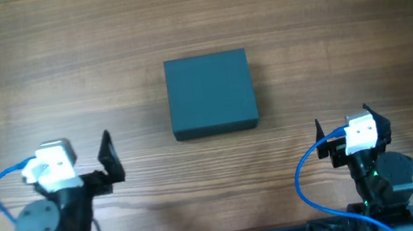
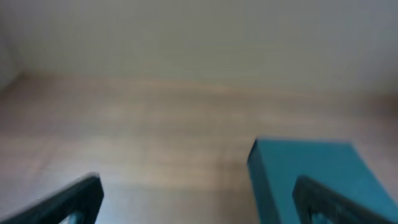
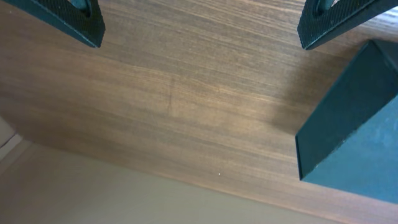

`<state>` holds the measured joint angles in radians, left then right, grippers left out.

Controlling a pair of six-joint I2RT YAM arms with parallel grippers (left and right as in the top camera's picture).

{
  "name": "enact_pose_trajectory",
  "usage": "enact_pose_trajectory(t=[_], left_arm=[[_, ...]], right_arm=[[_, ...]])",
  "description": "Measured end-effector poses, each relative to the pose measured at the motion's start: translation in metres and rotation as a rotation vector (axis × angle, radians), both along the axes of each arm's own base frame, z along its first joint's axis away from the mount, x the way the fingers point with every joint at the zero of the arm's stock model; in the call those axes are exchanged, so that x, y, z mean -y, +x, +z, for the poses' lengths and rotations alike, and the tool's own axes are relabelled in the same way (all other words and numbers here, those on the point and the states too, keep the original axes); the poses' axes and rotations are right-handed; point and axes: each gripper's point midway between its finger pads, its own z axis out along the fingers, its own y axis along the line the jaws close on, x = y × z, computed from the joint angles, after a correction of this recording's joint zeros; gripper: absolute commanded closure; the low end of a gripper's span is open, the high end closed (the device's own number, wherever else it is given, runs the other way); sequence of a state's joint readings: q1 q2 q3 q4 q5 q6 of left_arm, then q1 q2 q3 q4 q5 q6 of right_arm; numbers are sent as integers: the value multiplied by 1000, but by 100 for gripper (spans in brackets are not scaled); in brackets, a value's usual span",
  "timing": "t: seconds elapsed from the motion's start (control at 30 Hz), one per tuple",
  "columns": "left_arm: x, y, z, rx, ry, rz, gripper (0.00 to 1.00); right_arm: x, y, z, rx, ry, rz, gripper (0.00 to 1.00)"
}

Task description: Pack container

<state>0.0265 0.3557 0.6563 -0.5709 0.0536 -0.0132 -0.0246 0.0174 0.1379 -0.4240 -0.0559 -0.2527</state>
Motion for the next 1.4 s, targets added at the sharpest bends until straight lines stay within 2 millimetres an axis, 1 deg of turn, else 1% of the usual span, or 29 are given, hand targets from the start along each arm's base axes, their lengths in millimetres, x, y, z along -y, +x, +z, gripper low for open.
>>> enact_pose_trajectory(t=[0.1,0.23,0.33,0.4,0.47,0.77,1.4], left_arm=[[8,8,-46,26,-19,-43,0],[9,5,-87,32,-25,-49,0],[6,4,-105,19,-23,-33,0],[3,4,-125,-6,-21,-15,0],[3,4,-136,-21,-21,-11,0],[-5,4,-136,-12,-8,31,0],[-5,4,-136,-12,-8,32,0]], right_arm=[[0,0,1,4,0,0,0],[0,0,1,5,0,-1,0],[0,0,1,5,0,-1,0],[0,0,1,5,0,-1,0],[0,0,1,5,0,-1,0],[0,0,1,5,0,-1,0],[0,0,1,5,0,-1,0]])
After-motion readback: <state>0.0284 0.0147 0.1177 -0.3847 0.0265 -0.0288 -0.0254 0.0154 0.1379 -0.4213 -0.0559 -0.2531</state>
